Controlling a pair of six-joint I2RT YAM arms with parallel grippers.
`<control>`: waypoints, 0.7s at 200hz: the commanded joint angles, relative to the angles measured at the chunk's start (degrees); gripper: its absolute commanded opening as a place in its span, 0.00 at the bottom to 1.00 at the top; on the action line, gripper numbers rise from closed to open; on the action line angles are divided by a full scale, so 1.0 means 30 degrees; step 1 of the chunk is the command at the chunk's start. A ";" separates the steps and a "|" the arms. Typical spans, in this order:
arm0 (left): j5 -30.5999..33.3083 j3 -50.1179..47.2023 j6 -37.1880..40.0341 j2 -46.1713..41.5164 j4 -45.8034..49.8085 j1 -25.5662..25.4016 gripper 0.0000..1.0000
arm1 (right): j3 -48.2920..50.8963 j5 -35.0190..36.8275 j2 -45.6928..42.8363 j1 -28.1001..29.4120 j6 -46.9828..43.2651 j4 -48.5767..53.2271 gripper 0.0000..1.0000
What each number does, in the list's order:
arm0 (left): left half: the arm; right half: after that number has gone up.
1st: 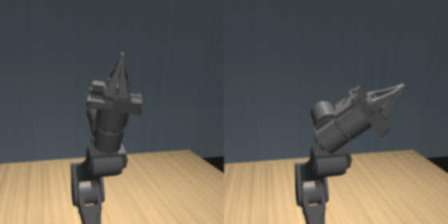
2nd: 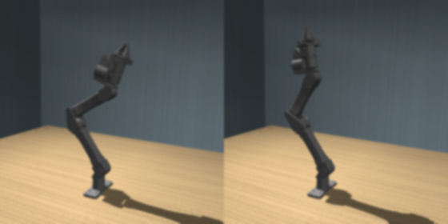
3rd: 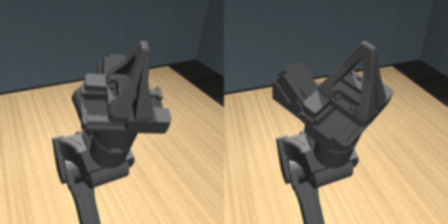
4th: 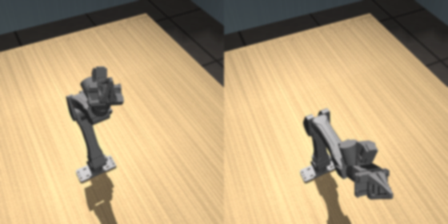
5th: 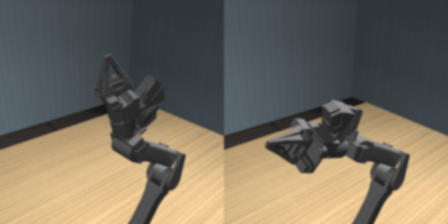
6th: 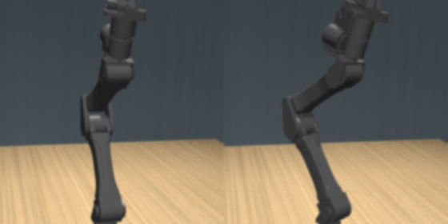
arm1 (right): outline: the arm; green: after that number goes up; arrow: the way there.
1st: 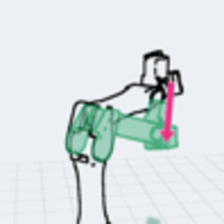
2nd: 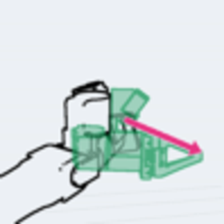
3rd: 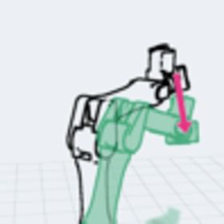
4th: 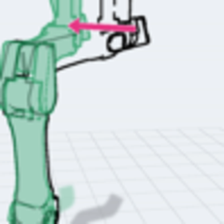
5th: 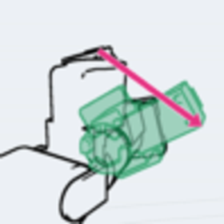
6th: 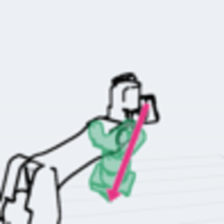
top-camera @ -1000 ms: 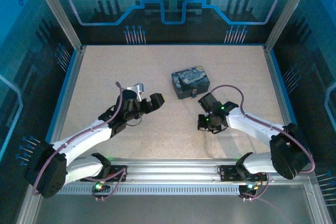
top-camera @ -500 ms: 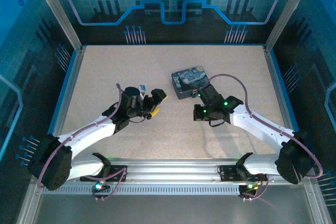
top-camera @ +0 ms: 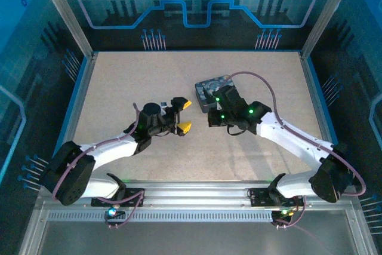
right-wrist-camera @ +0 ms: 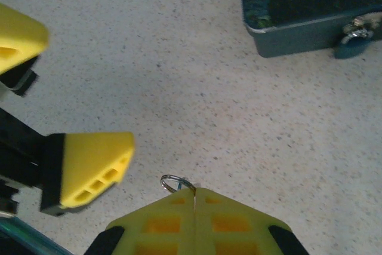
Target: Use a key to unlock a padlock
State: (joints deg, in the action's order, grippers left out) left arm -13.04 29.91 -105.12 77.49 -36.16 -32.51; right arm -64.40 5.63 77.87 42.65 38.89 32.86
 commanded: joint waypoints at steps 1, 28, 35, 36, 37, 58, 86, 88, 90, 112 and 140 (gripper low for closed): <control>0.0540 -0.0419 -0.2690 0.0843 -0.3033 -0.0386 0.95 | -0.0923 0.0199 0.0716 0.0587 -0.0047 -0.0618 0.00; 0.0743 -0.0263 -0.3559 0.1860 -0.4273 -0.0872 0.96 | -0.1403 0.0042 0.1392 0.1080 0.0209 -0.1179 0.00; 0.0812 -0.0188 -0.3678 0.2078 -0.4471 -0.1005 0.96 | -0.1540 -0.0007 0.1604 0.1200 0.0274 -0.1295 0.00; 0.0821 -0.0186 -0.3684 0.2113 -0.4500 -0.1031 0.95 | -0.1550 -0.0019 0.1623 0.1211 0.0290 -0.1305 0.00; 0.0840 -0.0171 -0.3702 0.2145 -0.4543 -0.1044 0.95 | -0.1570 -0.0039 0.1648 0.1231 0.0298 -0.1310 0.00; 0.1249 -0.0133 -0.3891 0.2468 -0.4985 -0.1247 0.95 | -0.1895 -0.0159 0.2134 0.1539 0.0365 -0.1389 0.00; 0.1632 -0.0242 -0.4053 0.2581 -0.5279 -0.1260 0.92 | -0.1773 -0.0271 0.2358 0.1705 0.0625 -0.1502 0.00; 0.1646 -0.0243 -0.4066 0.2598 -0.5302 -0.1262 0.91 | -0.1753 -0.0281 0.2349 0.1694 0.0650 -0.1494 0.00; 0.1649 -0.0229 -0.4070 0.2588 -0.5307 -0.1262 0.91 | -0.1740 -0.0313 0.2361 0.1691 0.0678 -0.1492 0.00; 0.1764 -0.0300 -0.4069 0.2630 -0.5593 -0.1273 0.84 | -0.1535 -0.0419 0.2360 0.1748 0.0859 -0.1389 0.00; 0.1863 -0.0361 -0.4071 0.2641 -0.5606 -0.1277 0.78 | -0.1138 -0.0106 0.2063 0.1753 0.1119 -0.1317 0.00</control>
State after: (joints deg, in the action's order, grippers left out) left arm -8.78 29.39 -114.74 84.73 -49.93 -36.03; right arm -68.36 5.17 84.40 46.98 40.77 29.04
